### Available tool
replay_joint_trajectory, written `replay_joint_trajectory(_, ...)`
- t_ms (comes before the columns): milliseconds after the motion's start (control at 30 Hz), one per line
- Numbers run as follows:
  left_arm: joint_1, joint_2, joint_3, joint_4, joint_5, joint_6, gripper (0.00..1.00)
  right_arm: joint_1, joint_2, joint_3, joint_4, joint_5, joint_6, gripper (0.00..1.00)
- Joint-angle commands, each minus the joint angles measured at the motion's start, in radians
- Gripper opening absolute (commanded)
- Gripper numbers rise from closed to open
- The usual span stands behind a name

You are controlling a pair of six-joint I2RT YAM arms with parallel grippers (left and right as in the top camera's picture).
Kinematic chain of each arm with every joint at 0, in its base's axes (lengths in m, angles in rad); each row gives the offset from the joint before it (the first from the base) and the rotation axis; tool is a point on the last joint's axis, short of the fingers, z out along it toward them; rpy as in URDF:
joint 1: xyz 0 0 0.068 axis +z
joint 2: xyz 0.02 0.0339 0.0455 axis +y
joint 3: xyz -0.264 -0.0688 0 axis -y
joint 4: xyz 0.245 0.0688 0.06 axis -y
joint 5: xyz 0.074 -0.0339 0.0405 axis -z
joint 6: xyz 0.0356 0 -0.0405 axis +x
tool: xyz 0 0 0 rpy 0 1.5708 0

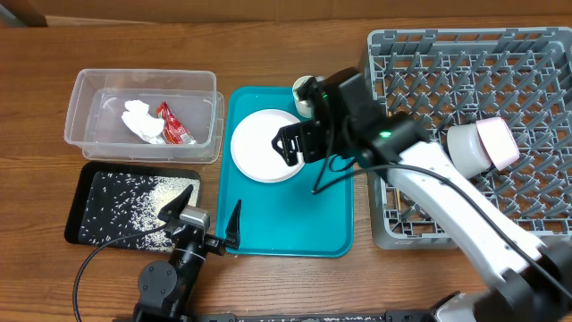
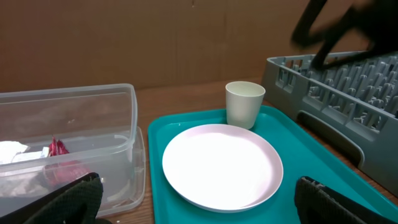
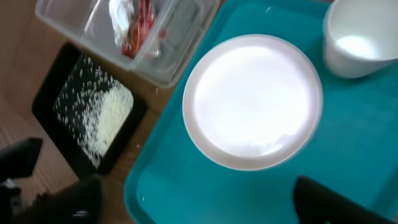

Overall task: Sort waste into correct bins and load items into the dishwasher
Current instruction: 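Reach the right gripper to the white plate and grip its edge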

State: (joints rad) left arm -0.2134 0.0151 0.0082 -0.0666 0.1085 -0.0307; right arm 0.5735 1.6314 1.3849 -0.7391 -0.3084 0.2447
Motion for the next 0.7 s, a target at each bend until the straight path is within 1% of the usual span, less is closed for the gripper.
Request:
replay_joint_trajectory(0, 0.005, -0.01, -0.003, -0.001, -0.007, -0.018, 1.0, -0.002, 0.05, -0.024, 0.028, 0.043, 0.107, 0.79)
replay_joint_trajectory(33, 0.005, -0.01, -0.003, -0.001, -0.007, -0.018, 1.0, -0.002, 0.074, -0.025, 0.022, 0.113, 0.152, 0.82)
replay_joint_trajectory(67, 0.005, -0.01, -0.003, -0.001, -0.007, -0.018, 1.0, -0.002, 0.099, -0.025, 0.016, 0.186, 0.211, 0.82)
replay_joint_trajectory(100, 0.005, -0.01, -0.003, -0.001, -0.007, -0.018, 1.0, -0.002, 0.129, -0.025, 0.014, 0.251, 0.265, 0.79)
replay_joint_trajectory(167, 0.005, -0.01, -0.003, -0.001, -0.007, -0.018, 1.0, -0.002, 0.18, -0.025, 0.03, 0.282, 0.309, 0.78)
replay_joint_trajectory(200, 0.005, -0.01, -0.003, -0.001, -0.007, -0.018, 1.0, -0.002, 0.209, -0.025, 0.048, 0.277, 0.314, 0.72)
replay_joint_trajectory(233, 0.005, -0.01, -0.003, -0.001, -0.007, -0.018, 1.0, 0.0, 0.231, -0.025, 0.058, 0.278, 0.316, 0.63)
replay_joint_trajectory(267, 0.005, -0.01, -0.003, -0.001, -0.007, -0.018, 1.0, 0.003, 0.255, -0.025, 0.066, 0.283, 0.333, 0.59)
replay_joint_trajectory(333, 0.005, -0.01, -0.003, -0.001, -0.007, -0.018, 1.0, 0.007, 0.303, -0.025, 0.081, 0.285, 0.372, 0.58)
replay_joint_trajectory(467, 0.005, -0.01, -0.003, -0.001, -0.007, -0.018, 1.0, 0.01, 0.38, -0.025, 0.08, 0.301, 0.457, 0.49)
replay_joint_trajectory(533, 0.005, -0.01, -0.003, -0.001, -0.007, -0.018, 1.0, 0.01, 0.401, -0.025, 0.08, 0.292, 0.474, 0.34)
replay_joint_trajectory(600, 0.005, -0.01, -0.003, -0.001, -0.007, -0.018, 1.0, 0.01, 0.402, -0.025, 0.08, 0.293, 0.472, 0.25)
replay_joint_trajectory(667, 0.005, -0.01, -0.003, -0.001, -0.007, -0.018, 1.0, 0.01, 0.397, -0.021, 0.071, 0.294, 0.459, 0.09)
